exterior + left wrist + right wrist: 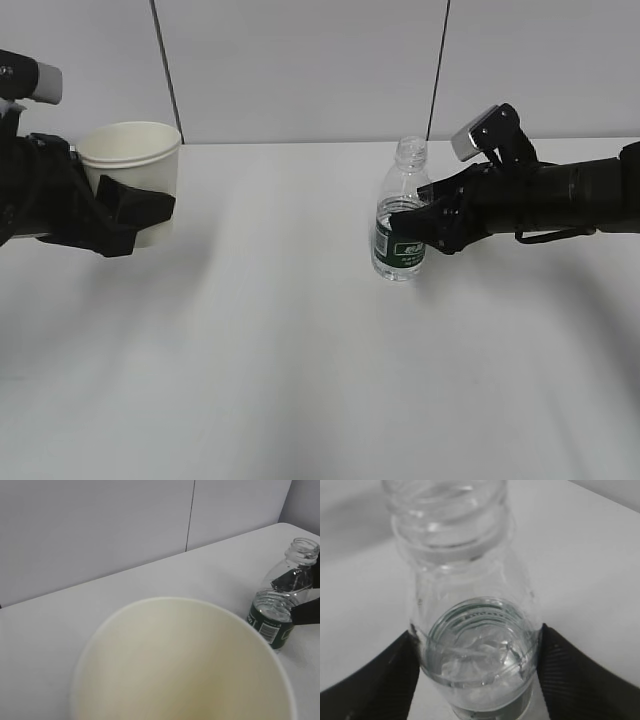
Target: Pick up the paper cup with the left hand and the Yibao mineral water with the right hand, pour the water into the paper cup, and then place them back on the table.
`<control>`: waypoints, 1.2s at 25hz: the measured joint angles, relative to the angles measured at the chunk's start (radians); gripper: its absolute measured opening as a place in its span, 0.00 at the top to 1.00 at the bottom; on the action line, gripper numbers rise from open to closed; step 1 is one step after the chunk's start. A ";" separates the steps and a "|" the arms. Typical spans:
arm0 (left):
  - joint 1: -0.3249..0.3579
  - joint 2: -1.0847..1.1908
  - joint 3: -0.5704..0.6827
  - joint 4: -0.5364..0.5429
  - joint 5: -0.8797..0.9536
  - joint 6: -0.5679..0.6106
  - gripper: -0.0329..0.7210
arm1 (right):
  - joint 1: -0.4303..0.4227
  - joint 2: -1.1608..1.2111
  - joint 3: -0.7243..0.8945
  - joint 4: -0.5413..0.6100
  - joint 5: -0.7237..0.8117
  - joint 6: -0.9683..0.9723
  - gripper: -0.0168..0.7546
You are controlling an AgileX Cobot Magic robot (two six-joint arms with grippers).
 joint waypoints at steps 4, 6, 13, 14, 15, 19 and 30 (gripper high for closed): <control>0.000 0.000 0.000 0.000 0.000 0.000 0.46 | 0.000 0.000 0.000 0.000 0.000 -0.002 0.33; 0.000 0.000 0.000 0.000 0.000 0.000 0.46 | 0.000 0.000 0.000 -0.002 0.000 -0.002 0.38; 0.000 0.000 0.000 0.000 0.000 0.000 0.46 | 0.000 0.000 0.000 -0.004 0.000 -0.002 0.41; 0.000 0.000 0.000 0.000 0.000 0.000 0.46 | 0.000 0.000 0.000 -0.005 0.001 -0.002 0.41; 0.000 0.000 0.000 0.000 0.000 0.000 0.46 | 0.000 0.000 0.000 -0.005 0.003 -0.002 0.41; 0.000 0.000 0.000 -0.002 0.000 0.000 0.46 | 0.000 0.000 0.000 -0.007 0.009 -0.002 0.42; 0.000 0.000 0.000 -0.011 -0.015 0.000 0.46 | 0.000 -0.013 -0.006 -0.018 0.026 0.051 0.42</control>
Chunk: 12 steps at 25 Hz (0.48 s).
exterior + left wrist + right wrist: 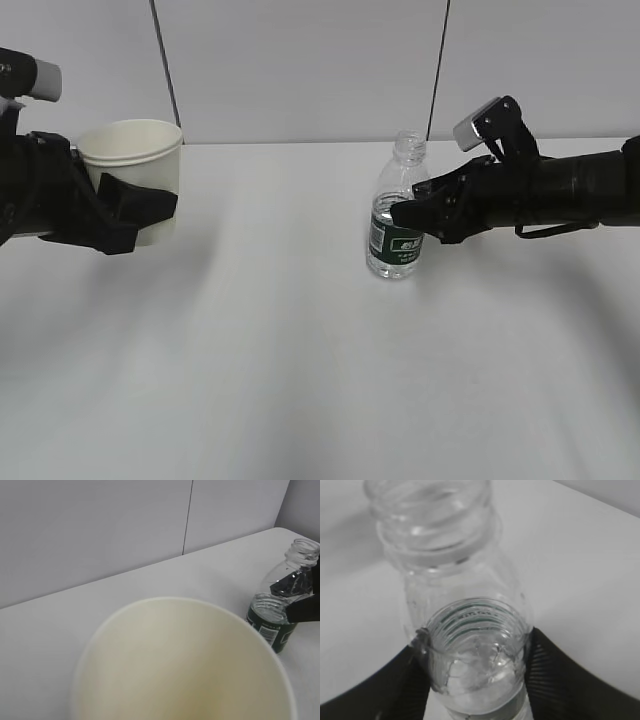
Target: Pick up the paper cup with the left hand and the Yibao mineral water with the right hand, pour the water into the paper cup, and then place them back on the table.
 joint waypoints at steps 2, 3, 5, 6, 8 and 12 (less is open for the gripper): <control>0.000 0.000 -0.001 0.000 0.000 0.000 0.46 | 0.000 -0.018 0.000 -0.004 -0.013 0.013 0.42; 0.000 0.000 -0.005 0.000 0.000 0.000 0.46 | 0.000 -0.031 0.000 -0.008 -0.018 0.025 0.42; 0.000 0.000 -0.018 0.000 -0.012 0.000 0.46 | 0.000 -0.062 0.000 -0.023 -0.034 0.056 0.42; 0.000 0.000 -0.028 0.000 -0.020 0.000 0.46 | 0.000 -0.075 0.000 -0.037 -0.043 0.075 0.42; 0.000 0.000 -0.050 0.000 -0.030 0.000 0.46 | 0.000 -0.108 0.000 -0.073 -0.050 0.109 0.42; 0.000 0.000 -0.082 0.000 -0.050 -0.009 0.46 | 0.000 -0.171 0.000 -0.150 -0.054 0.185 0.42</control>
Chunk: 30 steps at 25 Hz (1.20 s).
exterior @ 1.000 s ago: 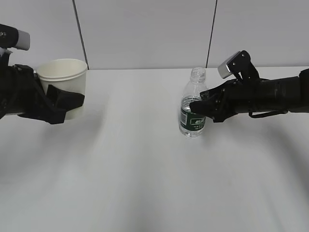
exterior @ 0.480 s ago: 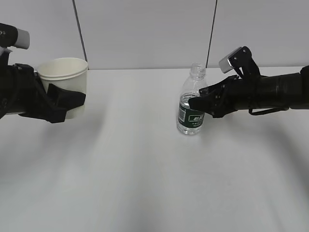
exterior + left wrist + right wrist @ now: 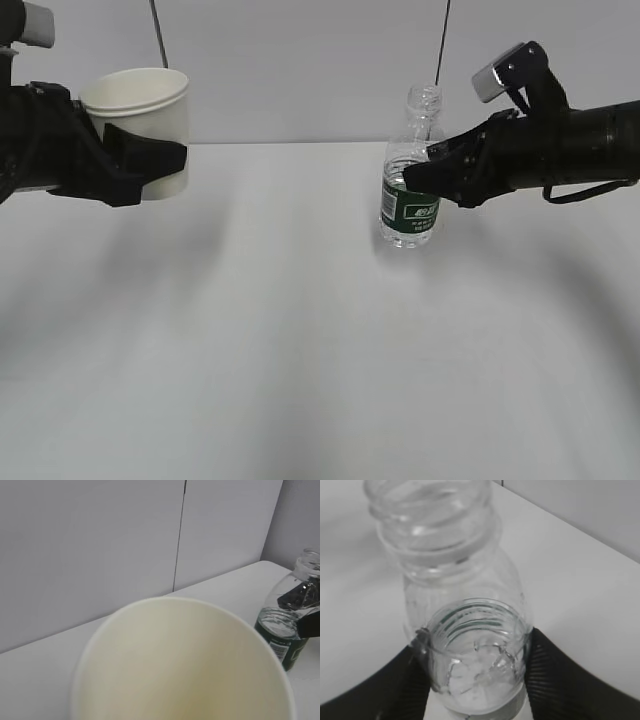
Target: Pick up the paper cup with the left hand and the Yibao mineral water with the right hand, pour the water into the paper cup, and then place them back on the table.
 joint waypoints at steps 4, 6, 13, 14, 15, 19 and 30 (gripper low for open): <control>0.000 0.000 -0.005 0.000 -0.056 -0.018 0.46 | 0.000 -0.058 0.000 -0.064 0.000 0.062 0.42; 0.000 0.000 -0.005 0.004 -0.083 -0.025 0.46 | 0.000 -0.089 0.000 -0.094 0.000 0.082 0.42; -0.032 0.000 -0.005 0.046 -0.155 -0.036 0.46 | 0.027 -0.141 -0.067 -0.242 0.004 0.186 0.42; -0.047 0.000 -0.005 0.051 -0.158 -0.036 0.46 | 0.036 -0.141 -0.086 -0.277 0.004 0.216 0.42; -0.062 0.000 -0.005 0.053 -0.159 -0.036 0.46 | 0.047 -0.141 -0.111 -0.310 0.006 0.240 0.42; -0.108 0.000 -0.005 0.057 -0.160 -0.037 0.46 | 0.081 -0.141 -0.207 -0.427 0.014 0.336 0.42; -0.126 0.018 -0.007 0.058 -0.158 -0.067 0.47 | 0.194 -0.141 -0.365 -0.694 0.054 0.499 0.42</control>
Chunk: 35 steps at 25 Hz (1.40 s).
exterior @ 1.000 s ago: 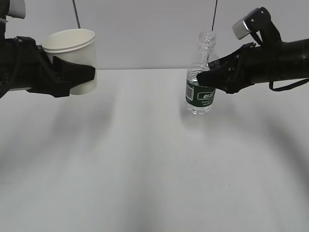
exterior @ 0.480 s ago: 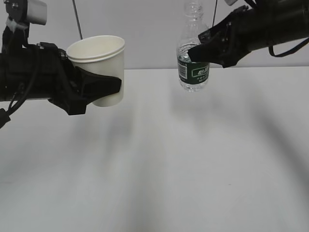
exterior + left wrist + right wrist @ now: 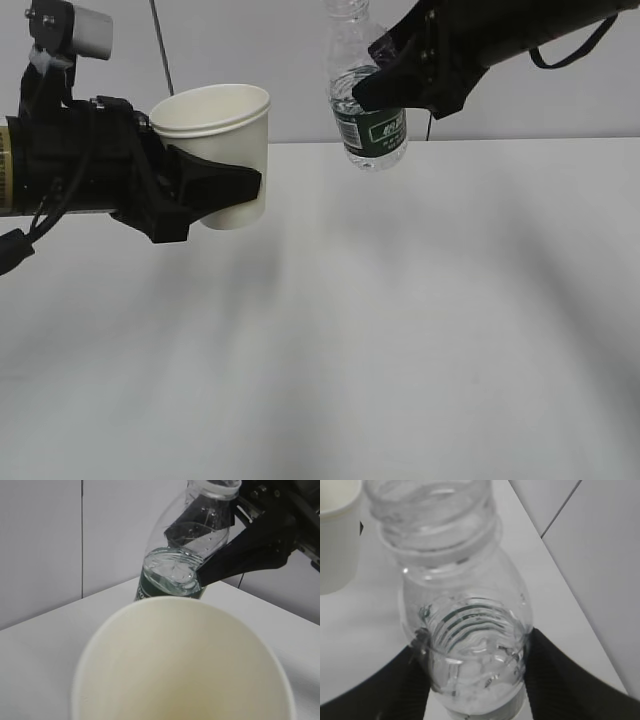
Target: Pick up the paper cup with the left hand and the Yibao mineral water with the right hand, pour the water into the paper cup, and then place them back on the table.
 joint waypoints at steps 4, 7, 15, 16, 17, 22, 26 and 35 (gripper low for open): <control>0.000 0.000 -0.001 0.000 0.000 -0.007 0.47 | 0.042 0.000 -0.050 -0.094 0.001 0.024 0.42; 0.000 0.001 -0.001 0.000 -0.001 -0.008 0.47 | 0.083 0.000 -0.070 -0.149 -0.001 0.029 0.42; 0.000 0.001 -0.001 0.006 -0.001 -0.015 0.47 | 0.140 0.000 -0.083 -0.247 -0.037 0.030 0.42; 0.000 0.001 -0.001 0.006 -0.001 -0.015 0.47 | 0.140 0.000 -0.083 -0.264 -0.046 0.030 0.42; 0.000 0.001 -0.001 0.008 -0.001 -0.015 0.47 | 0.140 0.000 -0.083 -0.280 -0.053 0.030 0.42; -0.001 0.002 -0.001 0.030 -0.002 -0.018 0.47 | 0.140 0.000 -0.083 -0.335 -0.071 0.030 0.42; -0.002 0.019 -0.001 0.039 -0.010 -0.032 0.47 | 0.140 0.000 -0.083 -0.338 -0.071 0.030 0.42; -0.002 0.035 -0.036 0.087 -0.036 -0.068 0.47 | 0.146 0.000 -0.083 -0.341 -0.072 -0.014 0.42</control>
